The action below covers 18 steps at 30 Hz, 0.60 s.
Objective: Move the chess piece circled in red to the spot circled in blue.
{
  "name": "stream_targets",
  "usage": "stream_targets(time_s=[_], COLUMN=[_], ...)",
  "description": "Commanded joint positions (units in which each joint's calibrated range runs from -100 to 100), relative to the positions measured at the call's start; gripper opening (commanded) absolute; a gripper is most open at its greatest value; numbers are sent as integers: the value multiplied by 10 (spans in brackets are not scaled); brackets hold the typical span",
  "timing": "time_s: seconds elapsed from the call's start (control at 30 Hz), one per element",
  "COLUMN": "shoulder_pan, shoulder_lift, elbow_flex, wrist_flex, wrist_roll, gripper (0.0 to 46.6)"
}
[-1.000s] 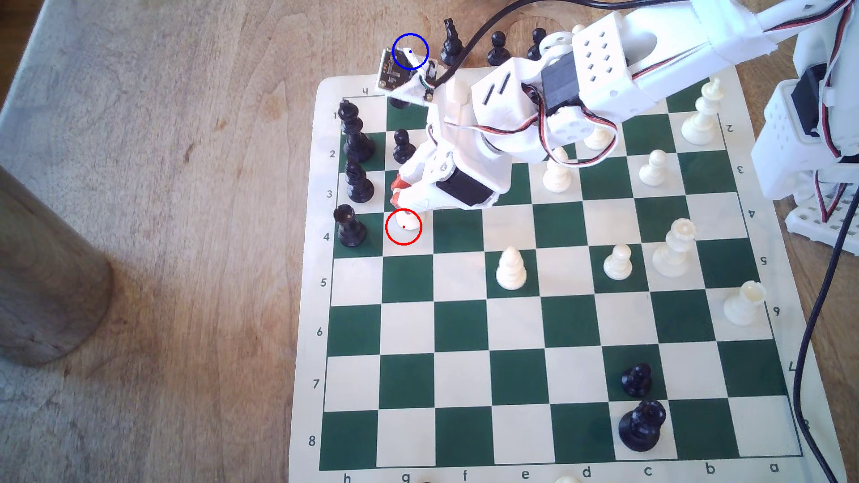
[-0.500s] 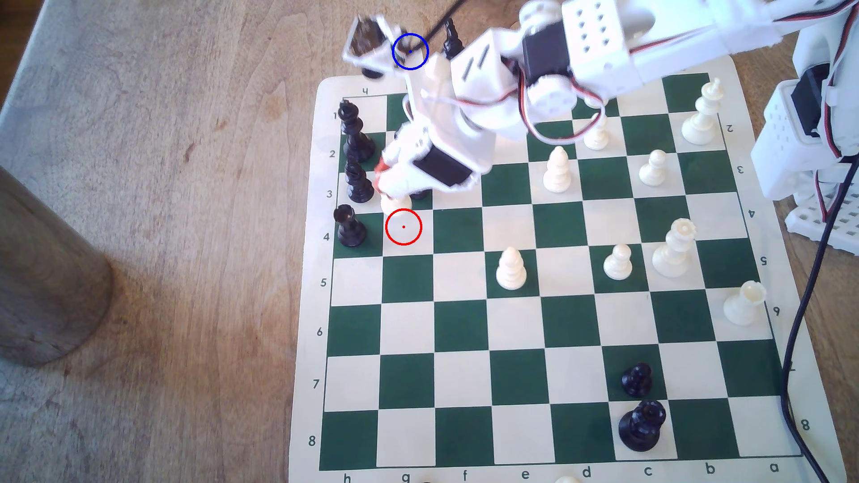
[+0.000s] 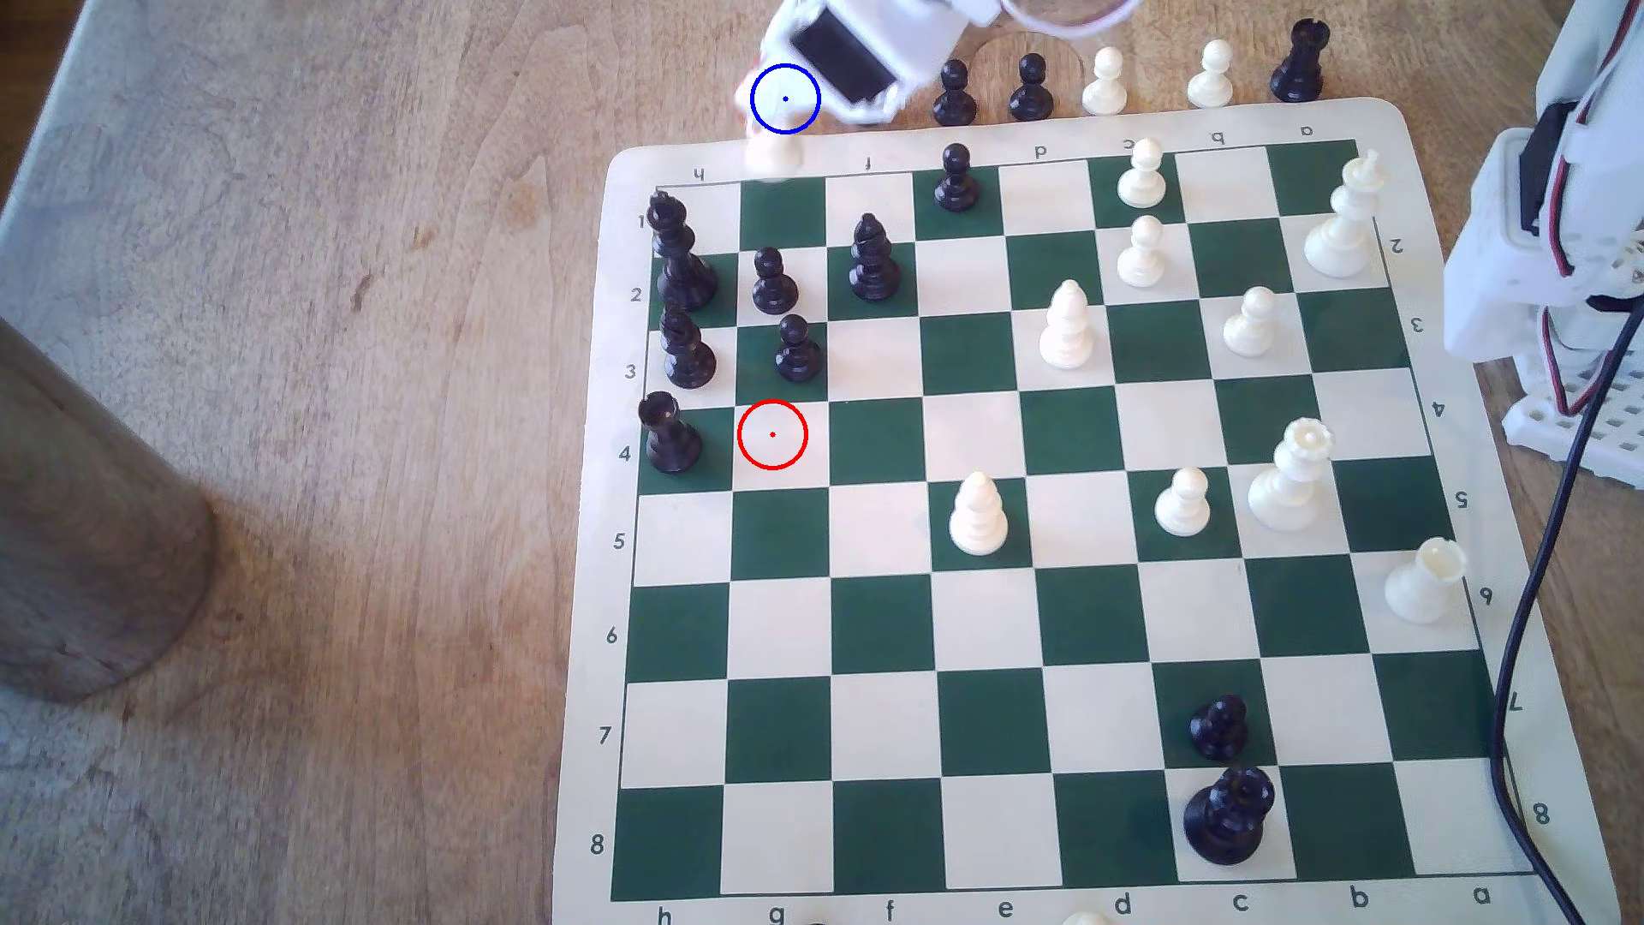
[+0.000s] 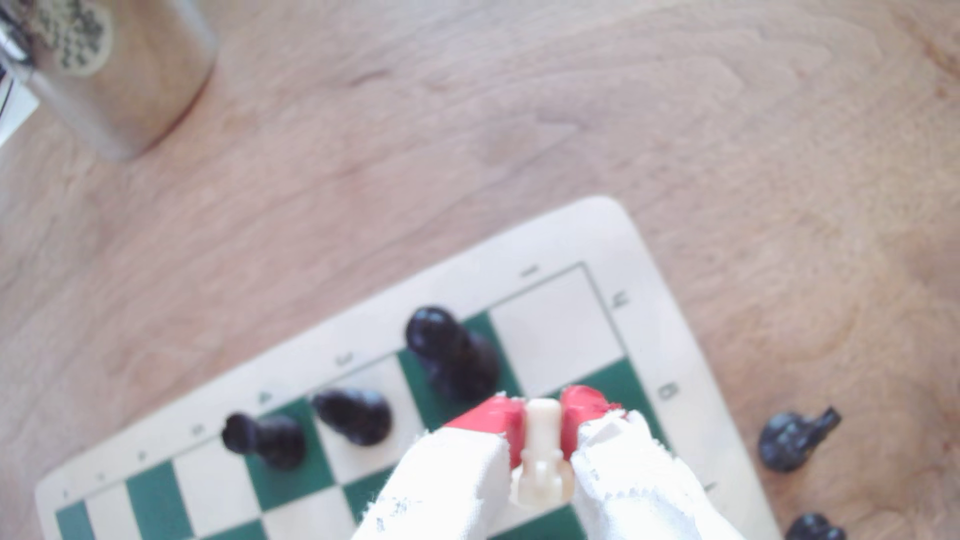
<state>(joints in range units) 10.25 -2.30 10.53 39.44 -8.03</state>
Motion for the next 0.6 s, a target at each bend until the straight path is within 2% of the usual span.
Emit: stream_targets(time_s=[0.0,0.57], shoulder_pan=[36,82], shoulder_lift=[-40,46], elbow_flex=[-53,-102], wrist_flex=[0,-27], wrist_roll=[8,23], gripper=[33,33])
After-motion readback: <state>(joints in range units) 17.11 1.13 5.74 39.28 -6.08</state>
